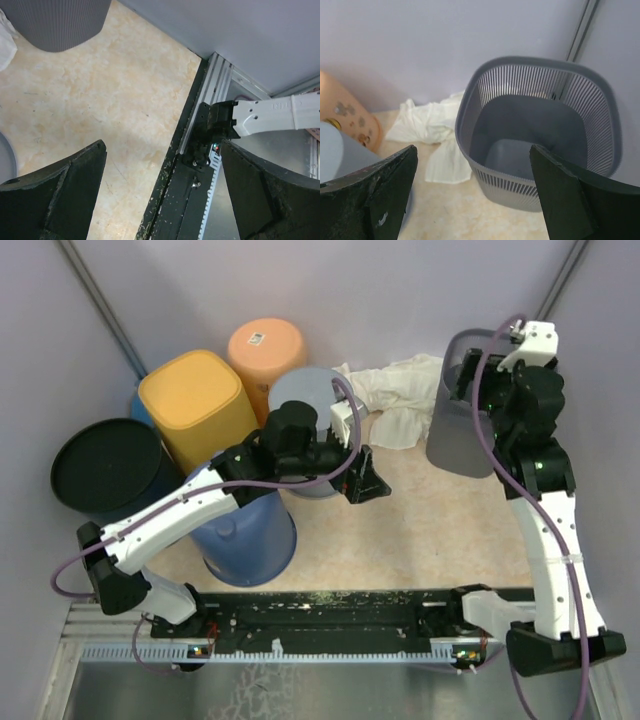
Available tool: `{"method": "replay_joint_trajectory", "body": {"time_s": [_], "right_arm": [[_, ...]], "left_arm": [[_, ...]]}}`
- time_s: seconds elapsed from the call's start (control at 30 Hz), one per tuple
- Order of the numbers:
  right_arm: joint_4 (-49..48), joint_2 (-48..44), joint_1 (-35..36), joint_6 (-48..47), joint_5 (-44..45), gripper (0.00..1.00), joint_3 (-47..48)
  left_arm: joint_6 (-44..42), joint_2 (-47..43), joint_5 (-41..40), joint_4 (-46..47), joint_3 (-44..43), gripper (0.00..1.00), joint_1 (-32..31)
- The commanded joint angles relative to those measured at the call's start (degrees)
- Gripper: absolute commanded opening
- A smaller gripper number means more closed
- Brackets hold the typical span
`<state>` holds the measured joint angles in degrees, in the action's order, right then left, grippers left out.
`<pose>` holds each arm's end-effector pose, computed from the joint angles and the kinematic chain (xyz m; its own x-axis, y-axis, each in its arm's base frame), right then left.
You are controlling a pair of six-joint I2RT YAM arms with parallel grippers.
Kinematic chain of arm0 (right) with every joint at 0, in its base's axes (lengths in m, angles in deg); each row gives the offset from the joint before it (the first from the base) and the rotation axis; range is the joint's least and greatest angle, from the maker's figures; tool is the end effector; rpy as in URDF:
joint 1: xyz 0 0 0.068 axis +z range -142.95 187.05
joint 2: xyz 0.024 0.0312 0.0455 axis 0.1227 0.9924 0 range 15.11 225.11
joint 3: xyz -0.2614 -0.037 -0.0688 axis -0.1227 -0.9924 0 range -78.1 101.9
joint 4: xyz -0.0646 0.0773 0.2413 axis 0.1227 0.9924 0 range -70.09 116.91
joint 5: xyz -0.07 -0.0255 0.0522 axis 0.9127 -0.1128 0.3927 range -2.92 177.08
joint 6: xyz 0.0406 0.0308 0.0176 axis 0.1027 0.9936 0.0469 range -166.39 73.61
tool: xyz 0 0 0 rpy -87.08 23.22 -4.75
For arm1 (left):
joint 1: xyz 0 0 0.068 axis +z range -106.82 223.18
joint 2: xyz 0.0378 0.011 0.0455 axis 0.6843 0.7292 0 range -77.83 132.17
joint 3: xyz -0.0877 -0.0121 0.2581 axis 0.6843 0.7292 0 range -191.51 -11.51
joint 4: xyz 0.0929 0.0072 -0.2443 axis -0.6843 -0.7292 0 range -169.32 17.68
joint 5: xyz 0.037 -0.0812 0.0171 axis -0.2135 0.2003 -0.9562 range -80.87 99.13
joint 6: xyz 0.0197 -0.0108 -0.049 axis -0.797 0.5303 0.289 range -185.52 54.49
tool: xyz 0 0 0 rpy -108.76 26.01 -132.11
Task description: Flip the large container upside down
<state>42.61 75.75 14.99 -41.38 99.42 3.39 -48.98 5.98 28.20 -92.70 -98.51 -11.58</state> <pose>0.2061 0.0210 0.4834 -0.0252 0.0828 -0.9962 0.0791 0.9936 0.0806 0.1841 -0.2808 0.4178 -0.4345 0.1487 -0.8883 0.8641 0.3471 -0.3645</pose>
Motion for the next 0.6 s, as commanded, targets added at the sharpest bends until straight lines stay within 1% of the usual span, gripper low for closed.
{"method": "replay_joint_trajectory", "body": {"time_s": [0.0, 0.13, 0.23, 0.33, 0.47, 0.53, 0.57], "right_arm": [[11.3, 7.8, -0.9, -5.7, -1.8, 0.93, 7.4], [18.5, 17.3, -1.3, -9.2, -6.3, 0.93, 17.3], [21.0, 23.1, -1.4, -10.4, -7.0, 0.91, 21.3], [22.8, 28.3, -1.4, -11.0, -6.8, 0.87, 24.4], [23.1, 30.6, -1.5, -11.0, -8.2, 0.7, 25.1], [23.1, 30.5, -1.5, -11.1, -9.0, 0.54, 24.6], [23.5, 30.3, -1.4, -11.2, -9.3, 0.45, 24.4]], "left_arm": [[-0.9, -1.8, 0.9, 3.8, 2.9, 1.0, -0.6], [-0.7, -2.9, 0.7, 3.4, 5.2, 1.0, -0.6], [0.0, -3.4, 0.8, 3.9, 6.5, 1.0, -0.7], [0.5, -3.7, 0.7, 4.3, 7.2, 1.0, -0.8], [0.6, -4.4, 0.4, 4.4, 8.4, 1.0, -0.9], [0.6, -4.6, 0.2, 4.5, 9.1, 1.0, -0.9], [0.6, -4.6, 0.2, 4.6, 9.3, 1.0, -0.9]]}}
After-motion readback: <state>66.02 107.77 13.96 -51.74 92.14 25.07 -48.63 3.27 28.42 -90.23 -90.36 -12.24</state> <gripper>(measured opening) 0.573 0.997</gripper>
